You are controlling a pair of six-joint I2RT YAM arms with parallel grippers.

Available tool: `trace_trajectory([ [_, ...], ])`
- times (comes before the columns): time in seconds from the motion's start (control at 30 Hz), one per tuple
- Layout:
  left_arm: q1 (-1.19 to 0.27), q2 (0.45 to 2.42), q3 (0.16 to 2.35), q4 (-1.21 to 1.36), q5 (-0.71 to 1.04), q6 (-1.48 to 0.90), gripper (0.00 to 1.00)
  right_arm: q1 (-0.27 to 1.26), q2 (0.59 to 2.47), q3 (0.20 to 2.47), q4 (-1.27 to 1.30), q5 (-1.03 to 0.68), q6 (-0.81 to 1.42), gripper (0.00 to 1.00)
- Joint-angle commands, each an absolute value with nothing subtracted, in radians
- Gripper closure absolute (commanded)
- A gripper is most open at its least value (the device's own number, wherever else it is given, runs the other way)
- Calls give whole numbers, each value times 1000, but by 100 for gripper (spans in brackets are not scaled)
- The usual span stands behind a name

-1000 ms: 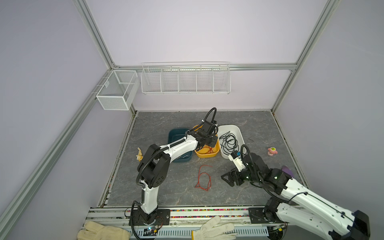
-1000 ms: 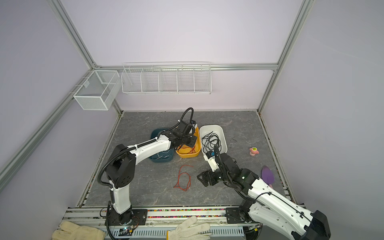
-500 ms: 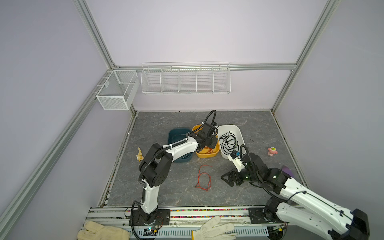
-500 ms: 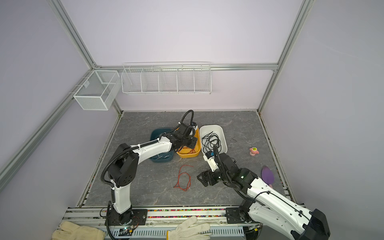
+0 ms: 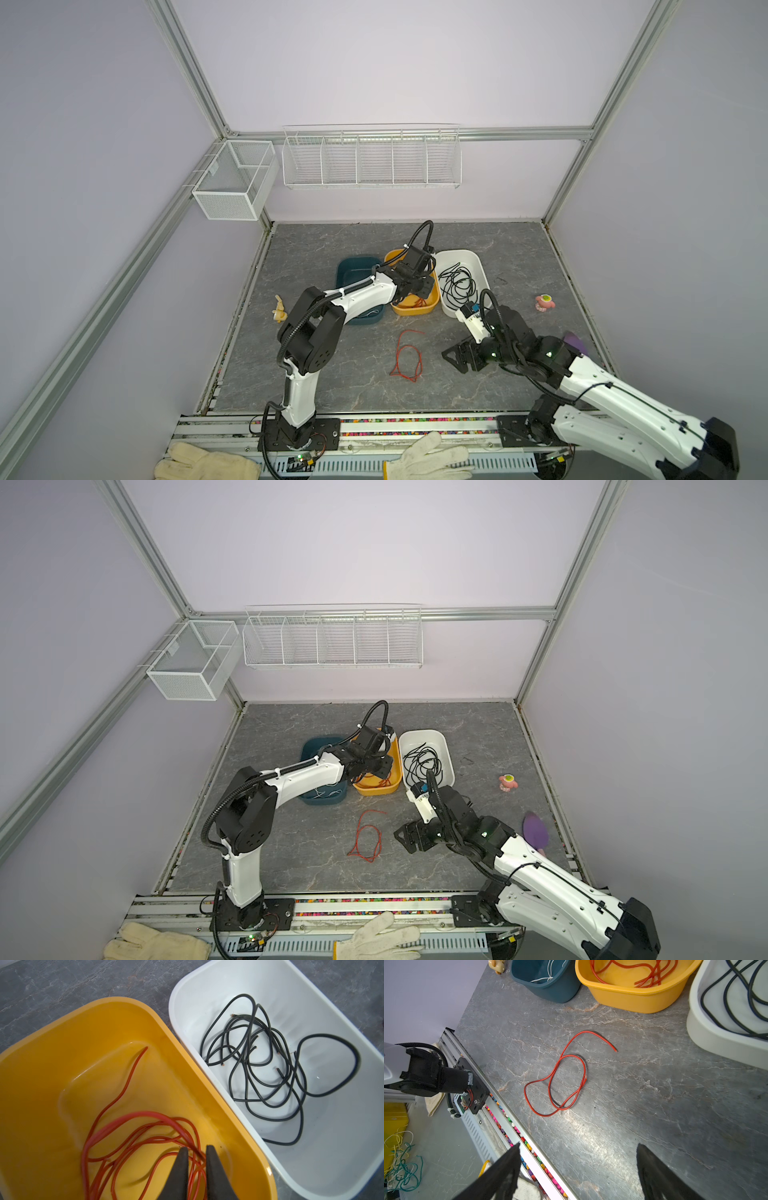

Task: Untangle the cables
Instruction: 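Lower the red cable into the yellow tub and open the left gripper, then draw the left gripper back while the right reaches toward the short red cable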

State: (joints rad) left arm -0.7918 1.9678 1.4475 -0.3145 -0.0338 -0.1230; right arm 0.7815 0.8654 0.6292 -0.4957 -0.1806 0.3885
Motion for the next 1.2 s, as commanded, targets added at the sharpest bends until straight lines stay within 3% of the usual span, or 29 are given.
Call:
trace_trajectory([
  [0.0,-790,1958,1494,-346,-55,-101,76,789,865,627,-486,-187,376,12],
  [0.7,-788,1818,1545,-459,-167,-2,48,790,861,639,-503,-162,388,12],
  [1.17,-789,1530,1389,-621,-117,163,39,787,872,685,-599,74,475,12],
])
